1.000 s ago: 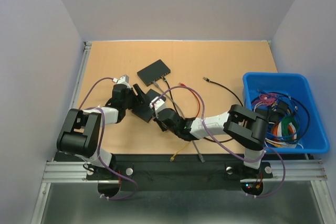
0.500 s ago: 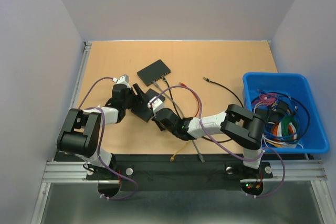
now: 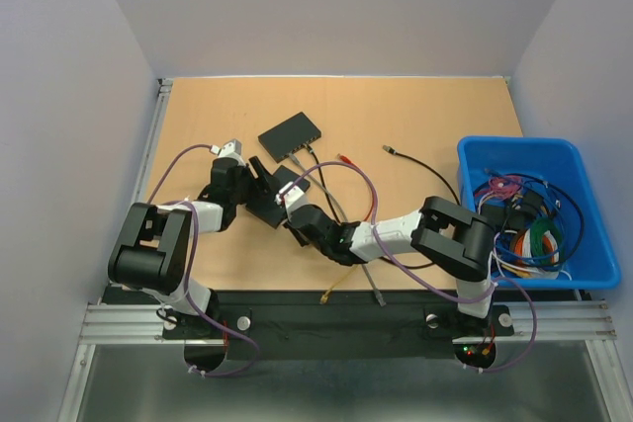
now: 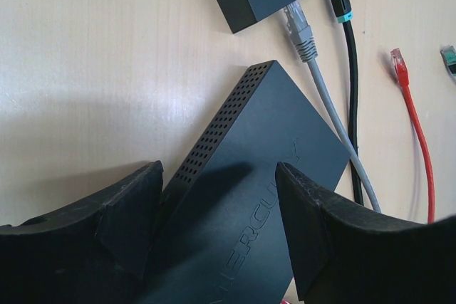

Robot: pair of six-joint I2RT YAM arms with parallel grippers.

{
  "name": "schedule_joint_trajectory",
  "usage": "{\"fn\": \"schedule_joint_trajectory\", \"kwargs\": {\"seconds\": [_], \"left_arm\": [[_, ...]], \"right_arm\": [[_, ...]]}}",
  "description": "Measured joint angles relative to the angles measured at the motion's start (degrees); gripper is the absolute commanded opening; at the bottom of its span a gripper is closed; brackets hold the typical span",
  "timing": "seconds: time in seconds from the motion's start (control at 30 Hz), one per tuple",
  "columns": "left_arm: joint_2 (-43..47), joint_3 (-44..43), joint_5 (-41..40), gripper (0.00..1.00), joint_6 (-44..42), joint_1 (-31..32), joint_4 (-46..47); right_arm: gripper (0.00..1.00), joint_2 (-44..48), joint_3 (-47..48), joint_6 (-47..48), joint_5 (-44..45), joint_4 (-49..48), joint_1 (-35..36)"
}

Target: Insert the plug into the switch port

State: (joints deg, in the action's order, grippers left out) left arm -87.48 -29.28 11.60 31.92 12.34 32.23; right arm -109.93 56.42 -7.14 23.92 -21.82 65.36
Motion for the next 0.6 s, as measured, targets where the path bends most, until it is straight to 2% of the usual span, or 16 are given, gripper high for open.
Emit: {"fn": "schedule_joint_trajectory", "kwargs": {"seconds": [0.6], "left_arm": [[-1.1,-0.4,-0.1,0.75,0.0,-0.1,1.4]], "right_arm": [[0.0,-0.3,-1.2,3.1,-2.9,-4.6,0.0]]}}
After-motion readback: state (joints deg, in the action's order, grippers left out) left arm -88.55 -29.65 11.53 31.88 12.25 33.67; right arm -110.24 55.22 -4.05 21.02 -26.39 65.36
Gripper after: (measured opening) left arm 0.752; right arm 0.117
